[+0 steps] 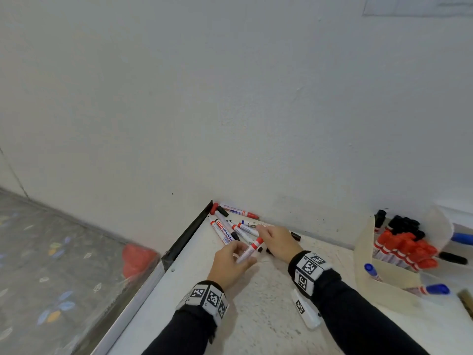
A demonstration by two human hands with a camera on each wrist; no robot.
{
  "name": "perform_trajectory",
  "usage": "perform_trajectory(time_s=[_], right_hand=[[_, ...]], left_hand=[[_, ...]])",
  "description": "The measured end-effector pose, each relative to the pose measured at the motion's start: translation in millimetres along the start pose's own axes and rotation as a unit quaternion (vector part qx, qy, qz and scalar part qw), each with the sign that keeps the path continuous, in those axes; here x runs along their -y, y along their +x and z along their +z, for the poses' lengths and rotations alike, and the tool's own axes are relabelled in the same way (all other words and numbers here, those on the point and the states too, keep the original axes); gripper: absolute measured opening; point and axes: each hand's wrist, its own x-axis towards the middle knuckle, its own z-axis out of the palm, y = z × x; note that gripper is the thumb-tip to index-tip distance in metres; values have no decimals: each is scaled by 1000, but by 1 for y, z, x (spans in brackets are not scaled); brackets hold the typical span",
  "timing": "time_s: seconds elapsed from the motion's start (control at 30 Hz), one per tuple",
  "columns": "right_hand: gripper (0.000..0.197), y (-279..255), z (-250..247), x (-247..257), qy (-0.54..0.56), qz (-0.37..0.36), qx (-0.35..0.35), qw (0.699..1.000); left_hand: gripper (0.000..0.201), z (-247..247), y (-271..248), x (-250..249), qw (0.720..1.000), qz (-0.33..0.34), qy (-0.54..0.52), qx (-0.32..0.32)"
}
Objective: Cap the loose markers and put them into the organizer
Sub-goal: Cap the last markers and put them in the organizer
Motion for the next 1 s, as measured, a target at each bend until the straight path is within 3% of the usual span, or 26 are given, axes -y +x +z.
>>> perform_trajectory(time_s=[0.1, 0.2, 0.33, 0.43, 0.57, 0.63, 0.7, 0.8, 0.87, 1.0], right_hand=[[50, -6, 1, 6, -17, 17, -5, 1000], [46, -8, 5, 11, -3, 8, -3, 1000], [39, -15, 4, 18, 68, -21, 16, 997], [34, -20, -4, 18, 52, -40, 54, 996], [34, -19, -13, 13, 5, -34, 41, 999], [35, -20, -17, 9, -4, -24, 4, 1000], [35, -22, -23, 5, 1, -14, -33, 999], [37, -25, -36, -3, 16, -4, -88, 996], [40, -29, -48, -7, 33, 0, -133, 991], [32, -41, -75, -7, 66, -2, -209, 976]], left_hand=[[4, -1, -3, -3, 1000, 10, -8, 18], [17, -3, -4, -4, 999, 23, 15, 30], [25, -7, -5, -12, 977, -72, -177, 94], [26, -11, -4, -14, 970, -80, -199, 111], [23, -5, -7, -19, 995, -48, -57, 62], [31, -3, -9, -20, 995, -41, 80, 47], [43, -3, -6, -11, 976, -61, 205, 52], [47, -5, -3, 2, 926, -82, 348, 123], [40, -5, -7, -3, 916, -61, 384, 105], [29, -9, -10, -10, 933, -75, 350, -27]])
